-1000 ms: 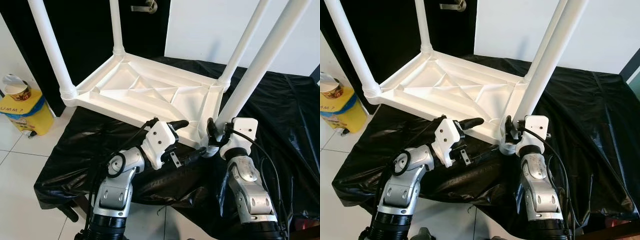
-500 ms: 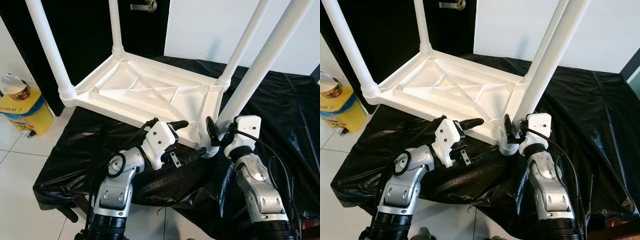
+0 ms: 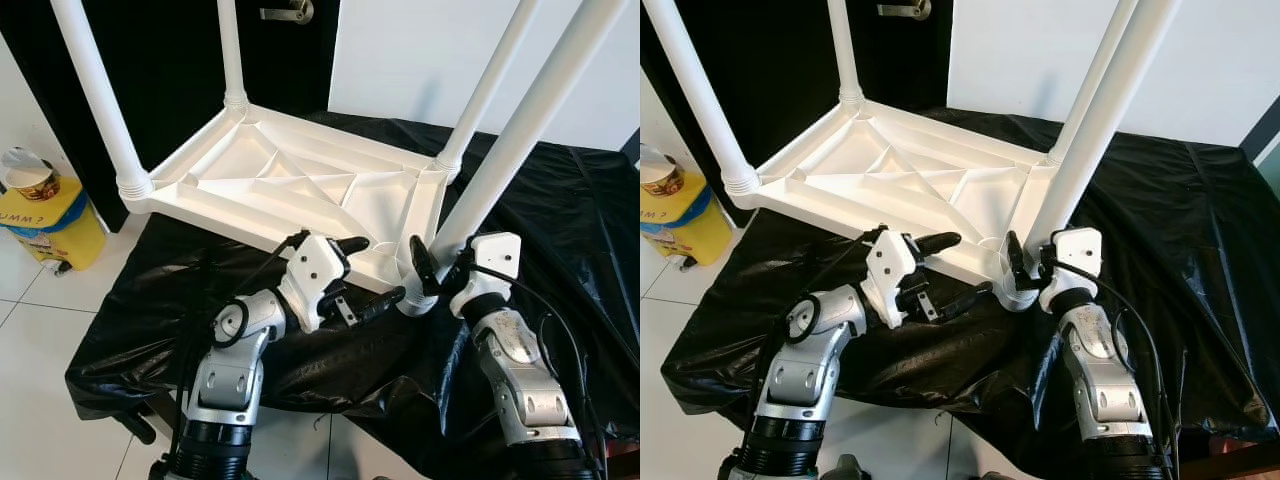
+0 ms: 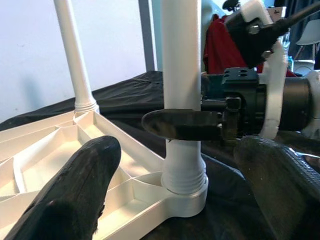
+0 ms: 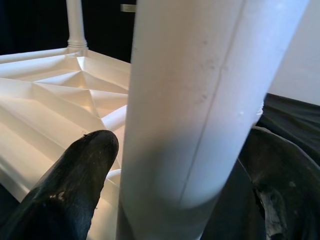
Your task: Building children table
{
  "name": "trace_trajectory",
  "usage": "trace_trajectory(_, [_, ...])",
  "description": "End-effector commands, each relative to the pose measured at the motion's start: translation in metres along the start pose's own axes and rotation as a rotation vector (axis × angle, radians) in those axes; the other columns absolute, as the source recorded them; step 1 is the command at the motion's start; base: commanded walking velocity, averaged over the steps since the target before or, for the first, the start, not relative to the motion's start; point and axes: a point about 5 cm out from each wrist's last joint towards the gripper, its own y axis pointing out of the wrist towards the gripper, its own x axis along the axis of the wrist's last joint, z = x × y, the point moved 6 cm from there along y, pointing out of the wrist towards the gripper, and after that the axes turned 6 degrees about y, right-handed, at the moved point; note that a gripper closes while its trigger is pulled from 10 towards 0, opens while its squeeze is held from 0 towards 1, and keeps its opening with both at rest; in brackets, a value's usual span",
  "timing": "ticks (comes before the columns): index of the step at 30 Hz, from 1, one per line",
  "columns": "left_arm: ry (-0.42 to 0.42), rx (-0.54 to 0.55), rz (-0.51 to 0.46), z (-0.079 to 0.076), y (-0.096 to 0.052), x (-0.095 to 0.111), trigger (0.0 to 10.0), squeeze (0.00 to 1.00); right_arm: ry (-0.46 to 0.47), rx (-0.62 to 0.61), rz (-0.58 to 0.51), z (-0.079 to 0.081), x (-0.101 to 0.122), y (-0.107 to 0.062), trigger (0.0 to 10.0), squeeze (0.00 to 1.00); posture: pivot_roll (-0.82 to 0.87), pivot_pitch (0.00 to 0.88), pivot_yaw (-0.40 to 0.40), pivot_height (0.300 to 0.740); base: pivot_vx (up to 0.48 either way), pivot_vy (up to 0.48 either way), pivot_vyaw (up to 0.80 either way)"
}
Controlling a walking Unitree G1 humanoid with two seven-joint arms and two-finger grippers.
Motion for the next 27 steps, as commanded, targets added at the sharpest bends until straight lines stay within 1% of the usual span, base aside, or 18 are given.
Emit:
trace_trajectory(1, [-0.046, 0.270, 0.015, 0.0266, 0.0018, -0.0026, 10.0, 0.00, -0.009, 0.010, -0.001, -0.0031, -0.0002, 0.0004, 10.0, 0.00, 0.09, 0.049, -0.123, 0.740, 0.000, 0.000, 0.00])
trace_trajectory(8, [-0.050, 0.265, 0.002, 0.0269, 0.0019, -0.0001, 10.0, 0.00, -0.033, 0.038, -0.005, -0.0034, 0.0003, 0.0003, 10.0, 0.00, 0.09, 0.051, -0.122, 0.740, 0.000, 0.000, 0.00])
trace_trajectory(11, [-0.051, 0.249, -0.002, 0.0252, 0.0019, 0.0002, 10.0, 0.00, -0.046, 0.089, -0.008, -0.0027, 0.0023, 0.0012, 10.0, 0.00, 0.08, 0.054, -0.121, 0.740, 0.000, 0.000, 0.00])
trace_trajectory(13, [-0.051, 0.249, -0.002, 0.0252, 0.0019, 0.0002, 10.0, 0.00, -0.046, 0.089, -0.008, -0.0027, 0.0023, 0.0012, 10.0, 0.00, 0.08, 0.054, -0.121, 0.740, 0.000, 0.000, 0.00])
trace_trajectory(16, [-0.041, 0.241, -0.003, 0.0243, 0.0019, 0.0011, 10.0, 0.00, -0.051, 0.159, 0.001, 0.0000, 0.0025, 0.0010, 10.0, 0.00, 0.08, 0.060, -0.120, 0.740, 0.000, 0.000, 0.00])
trace_trajectory(17, [-0.041, 0.241, -0.003, 0.0243, 0.0019, 0.0011, 10.0, 0.00, -0.051, 0.159, 0.001, 0.0000, 0.0025, 0.0010, 10.0, 0.00, 0.08, 0.060, -0.120, 0.740, 0.000, 0.000, 0.00])
trace_trajectory(18, [-0.032, 0.237, -0.005, 0.0230, 0.0018, 0.0022, 10.0, 0.00, -0.059, 0.216, 0.010, 0.0024, 0.0022, -0.0002, 10.0, 0.00, 0.09, 0.062, -0.119, 0.740, 0.000, 0.000, 0.00])
trace_trajectory(20, [-0.032, 0.237, -0.005, 0.0230, 0.0018, 0.0022, 10.0, 0.00, -0.059, 0.216, 0.010, 0.0024, 0.0022, -0.0002, 10.0, 0.00, 0.09, 0.062, -0.119, 0.740, 0.000, 0.000, 0.00])
trace_trajectory(21, [-0.021, 0.236, -0.005, 0.0216, 0.0012, 0.0025, 10.0, 0.00, -0.072, 0.256, 0.019, 0.0024, 0.0017, -0.0005, 10.0, 0.00, 0.09, 0.064, -0.119, 0.740, 0.000, 0.000, 0.00])
trace_trajectory(24, [-0.002, 0.237, -0.001, 0.0209, -0.0003, 0.0025, 10.0, 0.00, -0.079, 0.293, 0.024, 0.0020, 0.0014, 0.0004, 10.0, 0.00, 0.09, 0.065, -0.118, 0.740, 0.000, 0.000, 0.00])
trace_trajectory(27, [0.001, 0.237, 0.000, 0.0210, -0.0007, 0.0026, 10.0, 0.00, -0.080, 0.305, 0.026, 0.0022, 0.0013, 0.0013, 10.0, 0.00, 0.09, 0.066, -0.118, 0.740, 0.000, 0.000, 0.00])
